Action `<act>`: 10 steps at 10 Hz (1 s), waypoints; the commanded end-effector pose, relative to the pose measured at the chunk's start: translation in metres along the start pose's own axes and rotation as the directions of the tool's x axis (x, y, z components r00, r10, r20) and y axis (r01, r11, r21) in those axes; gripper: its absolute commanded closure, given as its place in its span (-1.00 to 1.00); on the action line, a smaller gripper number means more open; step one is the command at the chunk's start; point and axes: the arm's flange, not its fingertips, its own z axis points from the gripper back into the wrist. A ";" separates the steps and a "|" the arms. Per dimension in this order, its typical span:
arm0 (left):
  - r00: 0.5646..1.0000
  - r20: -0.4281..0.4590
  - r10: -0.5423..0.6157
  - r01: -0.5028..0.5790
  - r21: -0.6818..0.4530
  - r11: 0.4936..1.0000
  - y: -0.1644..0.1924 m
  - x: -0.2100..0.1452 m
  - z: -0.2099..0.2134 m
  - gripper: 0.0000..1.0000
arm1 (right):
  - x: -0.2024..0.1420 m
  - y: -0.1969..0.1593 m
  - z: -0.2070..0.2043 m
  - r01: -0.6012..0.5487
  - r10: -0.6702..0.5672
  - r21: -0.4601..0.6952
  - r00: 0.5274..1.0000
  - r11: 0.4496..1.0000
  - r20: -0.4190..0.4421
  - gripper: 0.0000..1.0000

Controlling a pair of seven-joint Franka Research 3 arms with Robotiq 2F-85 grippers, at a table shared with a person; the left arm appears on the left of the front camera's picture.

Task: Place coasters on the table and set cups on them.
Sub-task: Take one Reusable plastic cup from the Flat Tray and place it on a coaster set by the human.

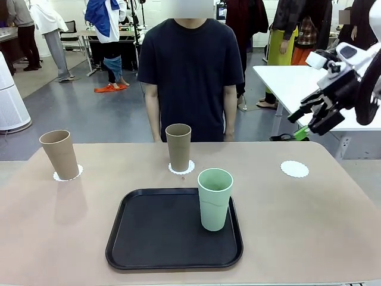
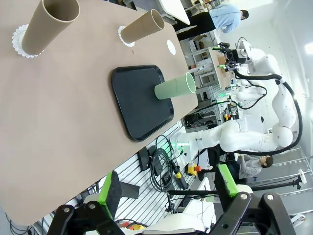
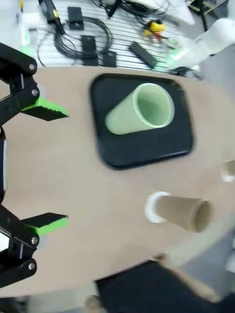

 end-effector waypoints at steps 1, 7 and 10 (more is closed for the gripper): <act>1.000 0.005 -0.002 0.002 0.002 1.000 -0.001 -0.001 0.000 -1.00 | -0.030 -0.016 -0.010 -0.224 0.116 0.152 0.850 0.963 0.515 -1.00; 1.000 0.005 -0.002 0.002 0.002 1.000 -0.001 -0.001 0.000 -1.00 | -0.024 -0.006 -0.008 -0.091 0.089 -0.002 0.972 0.996 0.218 -1.00; 1.000 0.005 -0.002 0.002 0.002 1.000 -0.001 -0.001 0.000 -1.00 | -0.051 0.008 -0.066 0.004 -0.048 0.115 0.921 0.993 0.387 -1.00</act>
